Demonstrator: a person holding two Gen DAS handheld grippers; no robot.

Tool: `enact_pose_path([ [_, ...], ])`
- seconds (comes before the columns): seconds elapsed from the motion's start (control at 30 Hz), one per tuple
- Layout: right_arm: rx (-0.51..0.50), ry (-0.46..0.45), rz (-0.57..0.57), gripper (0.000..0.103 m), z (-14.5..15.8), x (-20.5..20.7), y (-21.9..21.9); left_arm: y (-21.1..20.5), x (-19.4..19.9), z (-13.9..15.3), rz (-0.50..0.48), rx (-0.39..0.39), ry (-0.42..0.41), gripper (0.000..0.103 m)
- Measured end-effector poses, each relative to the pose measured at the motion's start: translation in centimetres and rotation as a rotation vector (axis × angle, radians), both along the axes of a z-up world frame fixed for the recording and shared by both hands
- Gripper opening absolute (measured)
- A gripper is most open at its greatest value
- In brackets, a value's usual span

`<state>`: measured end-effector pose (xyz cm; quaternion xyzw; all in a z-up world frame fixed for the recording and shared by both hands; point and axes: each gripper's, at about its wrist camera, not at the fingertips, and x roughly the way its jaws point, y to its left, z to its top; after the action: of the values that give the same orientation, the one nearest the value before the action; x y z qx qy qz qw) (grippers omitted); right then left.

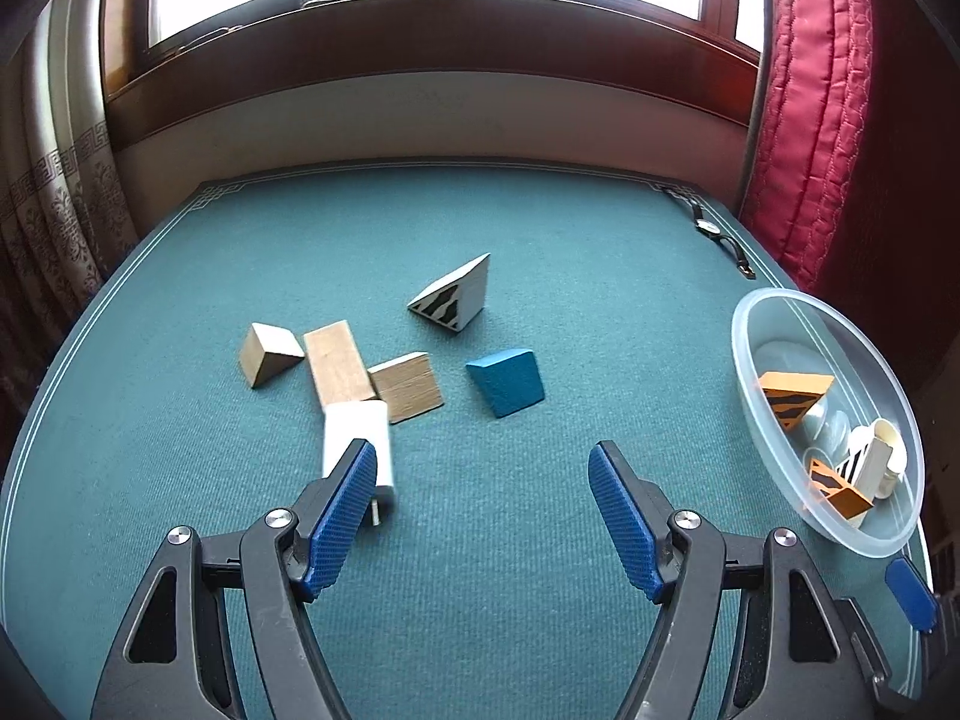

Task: Organize rigid objects
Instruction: 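Withdraw both open grippers from the basin toward the remaining blocks, then grasp the white charger with the left gripper and lift it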

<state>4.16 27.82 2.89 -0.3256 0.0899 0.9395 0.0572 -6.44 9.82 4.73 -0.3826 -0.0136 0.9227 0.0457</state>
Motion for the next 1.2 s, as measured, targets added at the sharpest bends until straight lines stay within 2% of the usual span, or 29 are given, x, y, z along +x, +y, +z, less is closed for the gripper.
enact_pose_path([
  [0.33, 0.000, -0.023, 0.061, 0.084, -0.5, -0.1, -1.8, -5.3, -0.6, -1.3, 0.115, 0.000, -0.031, 0.074],
  [0.63, -0.002, -0.036, 0.093, 0.084, -0.9, -0.1, -2.6, -5.5, -2.2, -2.2, 0.115, -0.022, -0.051, 0.074],
  [0.7, -0.005, -0.039, 0.093, 0.084, -1.0, -0.2, -2.6, -5.3, -2.7, -2.5, 0.115, -0.029, -0.061, 0.069],
  [0.77, -0.006, -0.040, 0.093, 0.084, -1.0, -0.2, -2.7, -5.5, -3.1, -3.0, 0.114, -0.020, -0.083, 0.054],
  [0.9, 0.000, -0.046, 0.095, 0.084, -1.1, -0.3, -2.8, -5.9, -3.2, -3.1, 0.115, -0.003, -0.092, 0.033],
  [1.2, -0.026, -0.084, 0.141, 0.084, -0.9, -1.5, -3.9, -7.1, -1.9, -2.2, 0.105, 0.031, -0.065, 0.031],
])
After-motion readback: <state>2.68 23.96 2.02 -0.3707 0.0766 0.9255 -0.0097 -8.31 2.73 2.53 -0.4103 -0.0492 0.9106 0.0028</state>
